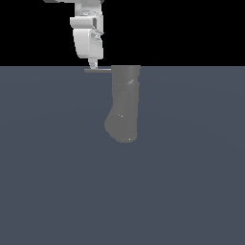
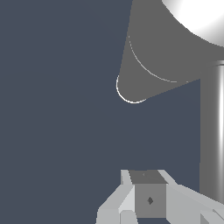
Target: Turn on the faucet by rotating a designated handle.
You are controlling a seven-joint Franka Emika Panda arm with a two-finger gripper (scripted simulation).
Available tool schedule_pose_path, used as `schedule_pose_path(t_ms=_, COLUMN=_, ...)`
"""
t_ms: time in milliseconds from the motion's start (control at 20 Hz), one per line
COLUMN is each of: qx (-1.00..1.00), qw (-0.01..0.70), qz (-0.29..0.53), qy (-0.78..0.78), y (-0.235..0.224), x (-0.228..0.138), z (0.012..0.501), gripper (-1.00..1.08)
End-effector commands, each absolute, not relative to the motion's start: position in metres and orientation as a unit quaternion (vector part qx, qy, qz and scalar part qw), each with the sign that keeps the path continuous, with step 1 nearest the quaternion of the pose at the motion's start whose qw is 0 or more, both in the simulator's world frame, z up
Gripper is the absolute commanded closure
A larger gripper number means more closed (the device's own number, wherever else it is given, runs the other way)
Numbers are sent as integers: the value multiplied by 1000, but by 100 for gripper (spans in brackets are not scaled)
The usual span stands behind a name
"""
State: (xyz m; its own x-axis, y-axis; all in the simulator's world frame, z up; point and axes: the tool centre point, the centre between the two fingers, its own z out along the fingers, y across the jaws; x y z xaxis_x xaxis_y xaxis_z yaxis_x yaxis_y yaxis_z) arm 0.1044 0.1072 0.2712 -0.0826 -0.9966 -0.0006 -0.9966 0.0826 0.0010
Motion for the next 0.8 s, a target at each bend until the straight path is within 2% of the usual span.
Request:
schedule_pose_path(t_ms=0, qx=677, qw=0, qz=0, qy=-736, y=107, x=105, z=271, gripper=108)
schedule_pose_path(t_ms=750, qx=677, qw=0, qz=0, qy=-736, y=108, x=72, z=271, gripper=108)
